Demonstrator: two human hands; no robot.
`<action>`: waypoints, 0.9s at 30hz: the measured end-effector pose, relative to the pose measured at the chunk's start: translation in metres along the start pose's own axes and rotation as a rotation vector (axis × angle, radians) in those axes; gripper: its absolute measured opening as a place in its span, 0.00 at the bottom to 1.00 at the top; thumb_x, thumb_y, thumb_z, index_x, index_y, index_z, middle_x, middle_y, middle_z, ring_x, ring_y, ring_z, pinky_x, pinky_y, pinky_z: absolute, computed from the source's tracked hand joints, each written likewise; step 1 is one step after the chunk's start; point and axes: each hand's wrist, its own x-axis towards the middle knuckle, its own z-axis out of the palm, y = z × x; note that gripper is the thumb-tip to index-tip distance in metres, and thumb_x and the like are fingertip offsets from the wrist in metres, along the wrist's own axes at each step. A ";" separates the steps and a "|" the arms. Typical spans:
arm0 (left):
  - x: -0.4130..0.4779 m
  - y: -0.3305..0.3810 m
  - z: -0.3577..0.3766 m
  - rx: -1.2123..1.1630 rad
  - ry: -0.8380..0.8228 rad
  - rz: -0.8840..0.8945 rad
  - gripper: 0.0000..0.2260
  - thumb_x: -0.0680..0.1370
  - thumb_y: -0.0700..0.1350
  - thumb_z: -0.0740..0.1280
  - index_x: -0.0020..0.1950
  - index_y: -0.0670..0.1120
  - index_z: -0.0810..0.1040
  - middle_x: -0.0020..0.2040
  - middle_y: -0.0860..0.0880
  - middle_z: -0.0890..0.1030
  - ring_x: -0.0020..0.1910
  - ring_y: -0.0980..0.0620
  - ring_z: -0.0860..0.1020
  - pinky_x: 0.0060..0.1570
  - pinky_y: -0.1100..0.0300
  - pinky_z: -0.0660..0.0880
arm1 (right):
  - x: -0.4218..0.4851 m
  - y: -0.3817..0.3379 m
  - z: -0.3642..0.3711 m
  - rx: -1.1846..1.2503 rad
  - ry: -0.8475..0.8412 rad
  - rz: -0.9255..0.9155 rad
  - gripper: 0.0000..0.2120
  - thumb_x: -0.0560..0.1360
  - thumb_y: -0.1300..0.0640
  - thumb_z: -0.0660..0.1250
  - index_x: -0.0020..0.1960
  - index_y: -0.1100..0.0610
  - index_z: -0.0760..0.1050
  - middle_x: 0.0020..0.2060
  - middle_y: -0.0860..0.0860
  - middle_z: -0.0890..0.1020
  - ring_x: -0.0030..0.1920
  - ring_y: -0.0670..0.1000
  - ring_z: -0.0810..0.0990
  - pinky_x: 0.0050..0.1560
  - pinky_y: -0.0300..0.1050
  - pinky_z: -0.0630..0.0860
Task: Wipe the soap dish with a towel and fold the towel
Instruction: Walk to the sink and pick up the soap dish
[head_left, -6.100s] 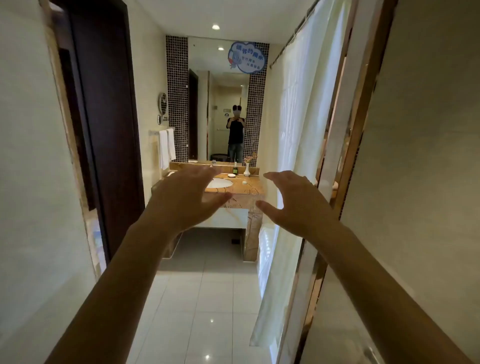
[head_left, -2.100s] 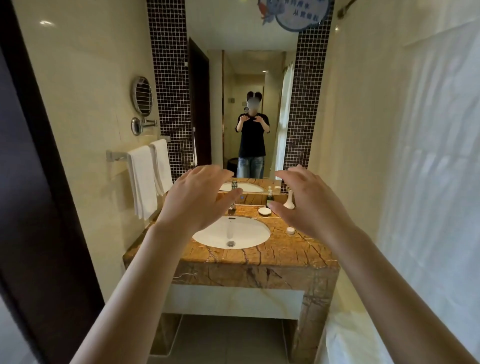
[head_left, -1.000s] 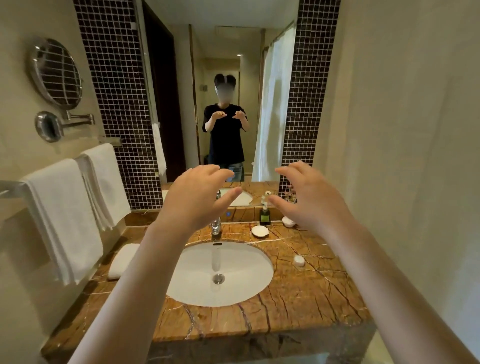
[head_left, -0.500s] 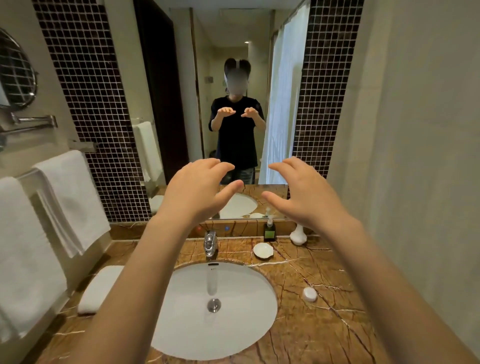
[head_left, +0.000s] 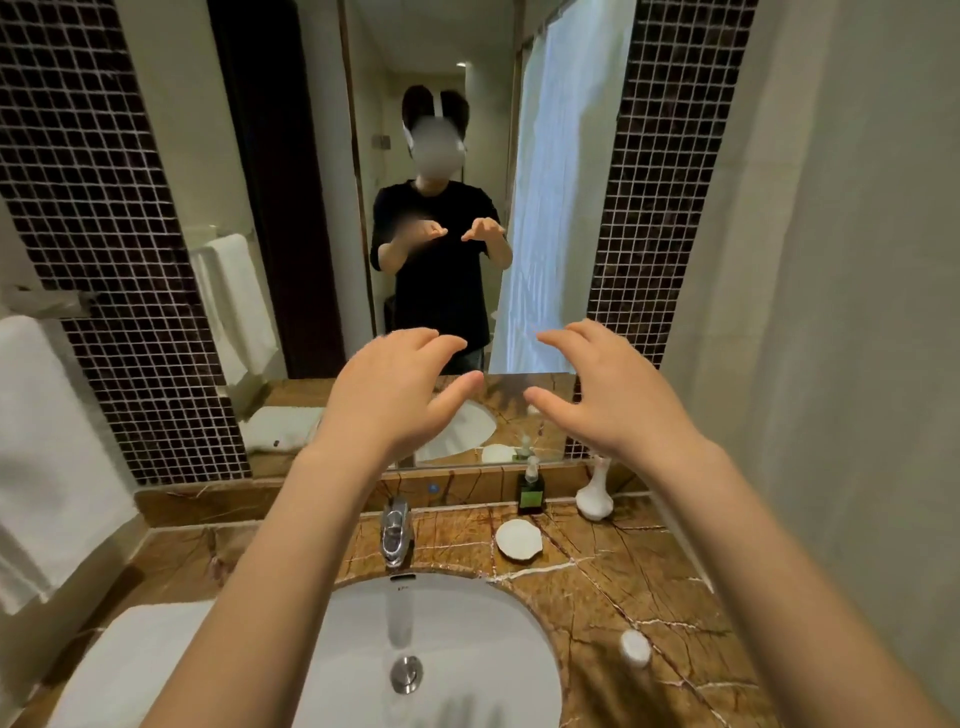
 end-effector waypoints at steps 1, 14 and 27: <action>0.007 -0.006 0.008 -0.008 0.000 0.010 0.25 0.77 0.62 0.52 0.69 0.53 0.68 0.67 0.51 0.74 0.66 0.51 0.71 0.61 0.53 0.70 | 0.008 0.002 0.004 -0.009 0.003 0.008 0.29 0.73 0.38 0.61 0.70 0.50 0.65 0.65 0.50 0.71 0.65 0.51 0.70 0.63 0.50 0.69; 0.071 -0.047 0.146 -0.162 -0.155 0.083 0.26 0.77 0.61 0.51 0.70 0.51 0.68 0.68 0.48 0.73 0.67 0.48 0.70 0.62 0.49 0.68 | 0.056 0.059 0.123 0.011 -0.018 0.134 0.28 0.73 0.42 0.62 0.70 0.52 0.67 0.65 0.49 0.73 0.66 0.50 0.71 0.61 0.47 0.71; 0.014 -0.040 0.346 -0.250 -0.412 -0.044 0.25 0.77 0.58 0.52 0.70 0.47 0.68 0.68 0.45 0.74 0.67 0.44 0.71 0.63 0.46 0.69 | -0.002 0.144 0.320 0.132 -0.370 0.273 0.26 0.72 0.45 0.64 0.68 0.54 0.69 0.62 0.53 0.76 0.63 0.55 0.72 0.60 0.52 0.71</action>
